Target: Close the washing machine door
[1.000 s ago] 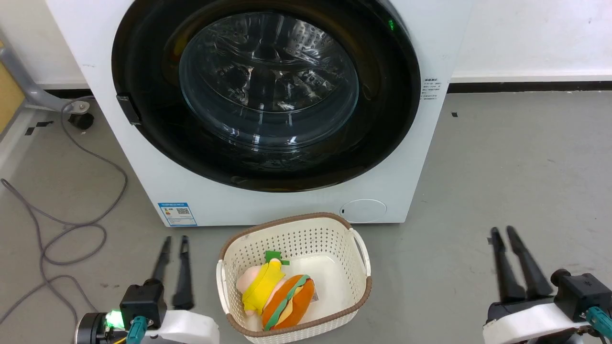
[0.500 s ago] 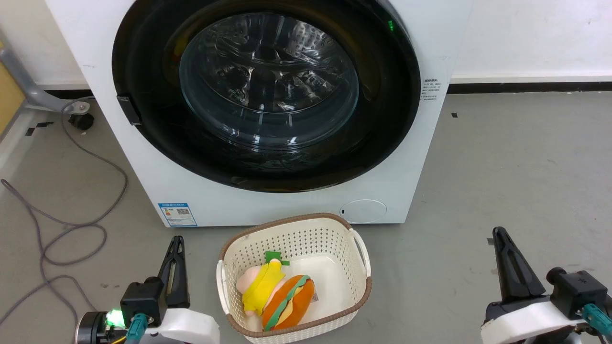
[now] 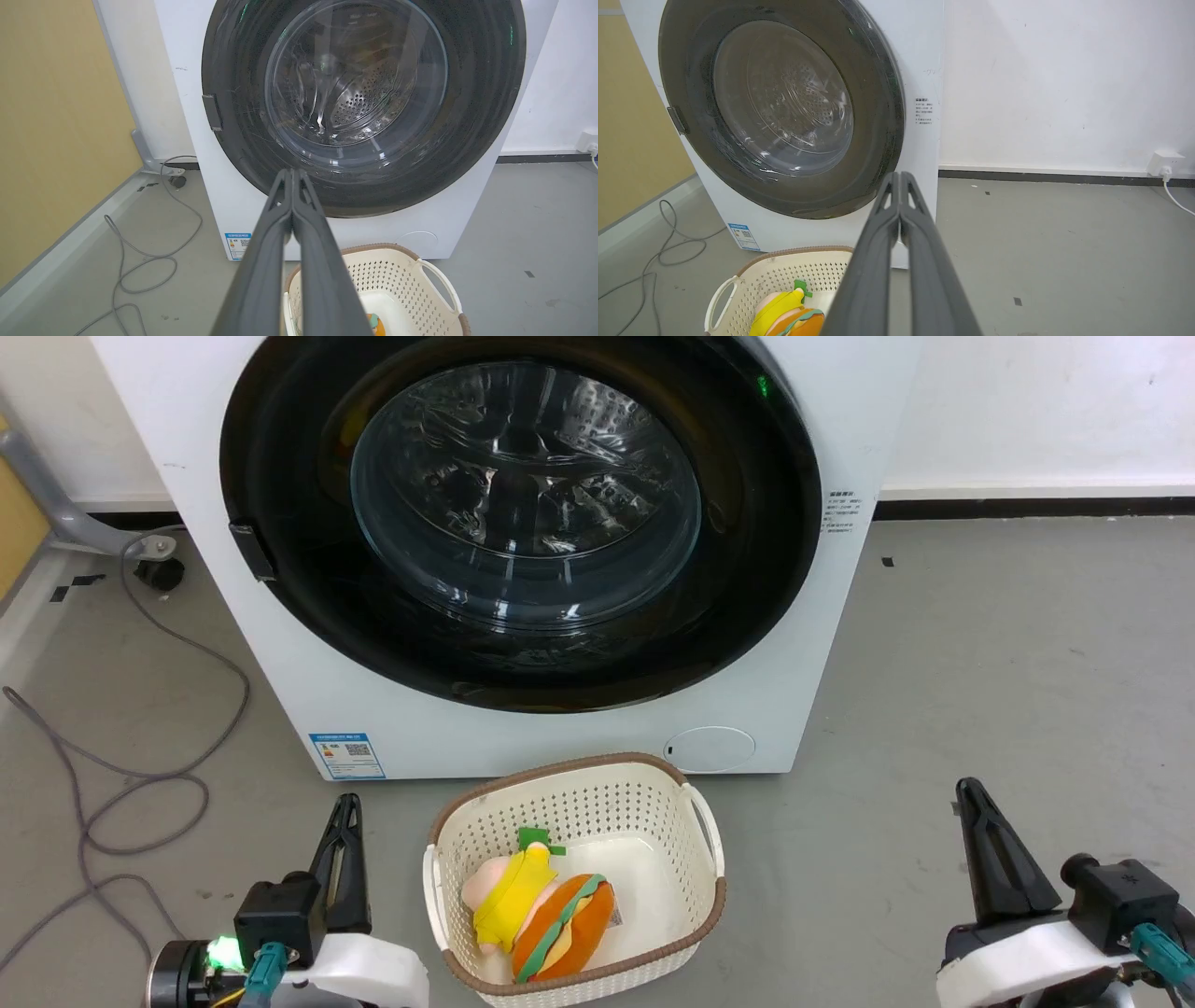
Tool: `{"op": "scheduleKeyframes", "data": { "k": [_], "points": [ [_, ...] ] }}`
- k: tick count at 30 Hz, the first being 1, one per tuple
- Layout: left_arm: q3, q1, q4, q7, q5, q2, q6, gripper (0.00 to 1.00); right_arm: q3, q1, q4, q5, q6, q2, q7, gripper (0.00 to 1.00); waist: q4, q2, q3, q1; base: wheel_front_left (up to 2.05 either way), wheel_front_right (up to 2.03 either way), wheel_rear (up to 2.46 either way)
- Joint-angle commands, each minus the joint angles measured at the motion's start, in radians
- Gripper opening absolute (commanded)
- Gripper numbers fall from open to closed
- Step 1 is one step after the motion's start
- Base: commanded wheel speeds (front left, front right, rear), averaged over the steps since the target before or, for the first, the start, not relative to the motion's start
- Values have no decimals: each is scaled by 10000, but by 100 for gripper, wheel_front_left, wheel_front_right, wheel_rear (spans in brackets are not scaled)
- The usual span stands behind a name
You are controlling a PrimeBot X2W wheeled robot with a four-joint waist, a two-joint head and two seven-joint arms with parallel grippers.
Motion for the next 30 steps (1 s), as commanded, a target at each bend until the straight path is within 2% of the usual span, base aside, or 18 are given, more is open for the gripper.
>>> {"op": "scheduleKeyframes", "data": {
  "k": [1,30],
  "points": [
    [30,30,-65,61,63,6,-52,0,37,56,-102,-71,-2,11,69,0,1,-1,-1,1,0,0,0],
    [67,61,-397,674,131,5,-231,0,200,114,-424,-323,-4,23,685,0,32,-1,-31,1,0,0,0]
  ]
}}
